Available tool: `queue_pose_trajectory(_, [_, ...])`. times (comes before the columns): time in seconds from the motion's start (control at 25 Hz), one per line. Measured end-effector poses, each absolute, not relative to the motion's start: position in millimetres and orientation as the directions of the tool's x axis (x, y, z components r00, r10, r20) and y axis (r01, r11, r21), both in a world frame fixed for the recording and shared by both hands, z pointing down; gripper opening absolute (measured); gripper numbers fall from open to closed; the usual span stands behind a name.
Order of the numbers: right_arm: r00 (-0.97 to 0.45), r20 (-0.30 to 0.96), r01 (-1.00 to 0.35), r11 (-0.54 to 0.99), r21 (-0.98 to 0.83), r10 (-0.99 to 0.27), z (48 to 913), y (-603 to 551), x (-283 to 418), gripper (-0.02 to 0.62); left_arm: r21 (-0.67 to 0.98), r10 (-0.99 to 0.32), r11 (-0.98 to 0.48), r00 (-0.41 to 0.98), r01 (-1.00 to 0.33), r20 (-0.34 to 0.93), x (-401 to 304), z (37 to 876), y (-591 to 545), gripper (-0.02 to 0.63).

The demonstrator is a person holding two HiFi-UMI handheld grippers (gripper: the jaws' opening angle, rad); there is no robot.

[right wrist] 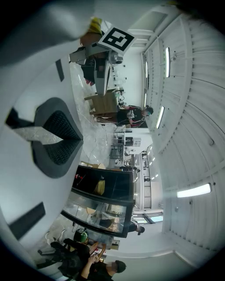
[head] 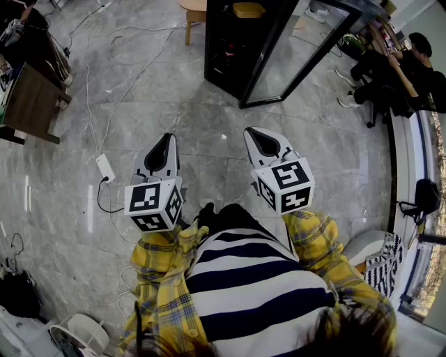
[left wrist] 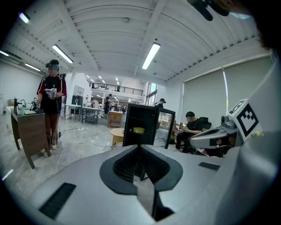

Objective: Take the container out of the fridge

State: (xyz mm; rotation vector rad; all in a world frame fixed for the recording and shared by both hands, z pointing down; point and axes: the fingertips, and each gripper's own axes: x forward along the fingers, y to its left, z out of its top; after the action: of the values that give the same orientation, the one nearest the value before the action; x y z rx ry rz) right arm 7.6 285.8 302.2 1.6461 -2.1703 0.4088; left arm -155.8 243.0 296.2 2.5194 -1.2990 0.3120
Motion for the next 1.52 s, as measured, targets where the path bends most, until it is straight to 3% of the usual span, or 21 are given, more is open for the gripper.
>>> queue_pose_trajectory(0.6, [-0.220,0.472,-0.973,0.229,-0.038,-0.854,317,238,22,0.028,0.159,-0.746,-0.555,0.573,-0.816,0.338,-152,308,199,0.032])
queue_pose_trajectory(1.0, [-0.367,0.473,-0.920,0.387,-0.058,-0.801,325,168,56,0.029,0.141,-0.790,-0.494,0.511,-0.858,0.338,-115,311,140,0.032])
queue_pose_trajectory(1.52, [-0.441,0.498,-0.876,0.479,-0.056,-0.747,342,95,108,0.031,0.104,-0.825,-0.436,0.443,-0.894,0.350,-68,316,94,0.032])
